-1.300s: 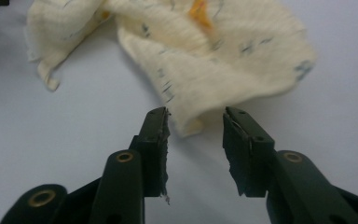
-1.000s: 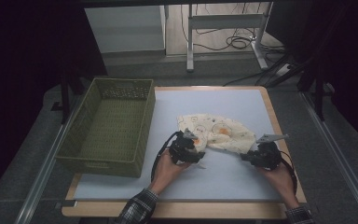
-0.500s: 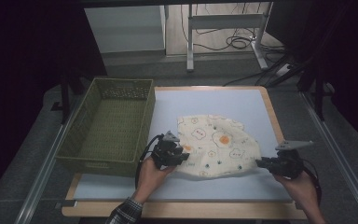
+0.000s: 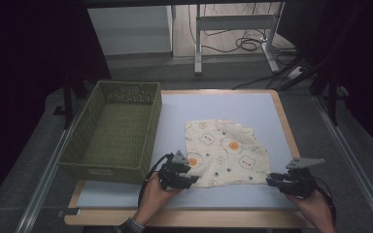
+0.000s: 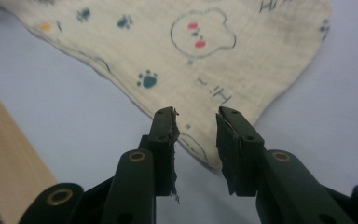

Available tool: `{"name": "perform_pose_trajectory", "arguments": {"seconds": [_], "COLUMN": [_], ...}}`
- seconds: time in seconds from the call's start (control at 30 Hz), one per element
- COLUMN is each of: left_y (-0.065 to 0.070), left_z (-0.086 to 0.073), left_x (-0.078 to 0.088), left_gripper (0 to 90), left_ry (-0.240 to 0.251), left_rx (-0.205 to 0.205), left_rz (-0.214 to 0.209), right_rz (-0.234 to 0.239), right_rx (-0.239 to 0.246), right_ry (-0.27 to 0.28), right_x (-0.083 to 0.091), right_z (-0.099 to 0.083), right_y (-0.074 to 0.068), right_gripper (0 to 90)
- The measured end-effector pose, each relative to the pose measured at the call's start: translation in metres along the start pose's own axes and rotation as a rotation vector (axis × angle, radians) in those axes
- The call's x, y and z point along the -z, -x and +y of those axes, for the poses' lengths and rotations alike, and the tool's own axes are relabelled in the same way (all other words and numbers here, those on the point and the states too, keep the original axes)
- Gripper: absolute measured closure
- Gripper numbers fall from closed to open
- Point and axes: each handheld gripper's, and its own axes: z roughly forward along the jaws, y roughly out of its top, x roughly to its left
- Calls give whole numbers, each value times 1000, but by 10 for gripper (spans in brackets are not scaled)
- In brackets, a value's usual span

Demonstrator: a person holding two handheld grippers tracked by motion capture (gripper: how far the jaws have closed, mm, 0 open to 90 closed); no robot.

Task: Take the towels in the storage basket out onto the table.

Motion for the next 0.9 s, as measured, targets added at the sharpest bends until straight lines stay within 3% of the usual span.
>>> {"name": "perform_pose_trajectory", "arguments": {"seconds": [0.07,0.1,0.17,0.23,0.3,0.47,0.63,0.73,0.83,0.9], "left_y": [1,1,0,-4,-3,1,4,6,4,2], "left_z": [-6,-9,-11,-11,-13,-23,-37,-37,-26,-16], "left_x": [-4,-3,-1,2,6,19,32,38,37,31], "left_gripper": [490,529,710,811,849,855,784,562,430,391], "left_ry": [-23,-11,-8,-20,-31,-41,-49,-15,22,36], "left_rx": [-14,-28,-20,5,-11,-7,9,11,8,-7], "left_rz": [34,51,70,20,22,25,30,82,108,119], "right_rz": [-33,-50,-94,-90,-77,-17,63,107,73,52], "right_rx": [24,45,86,79,100,101,80,56,50,42], "right_ry": [-17,-9,-6,-13,-22,-4,-21,-21,21,40], "right_x": [-8,-10,-11,-11,-9,1,9,13,21,21], "right_z": [-3,-5,-6,-5,-5,-9,-20,-23,-15,-8], "right_y": [-2,-4,-8,-10,-14,-28,-45,-49,-44,-35], "right_gripper": [690,760,871,892,894,892,882,776,715,704]}}
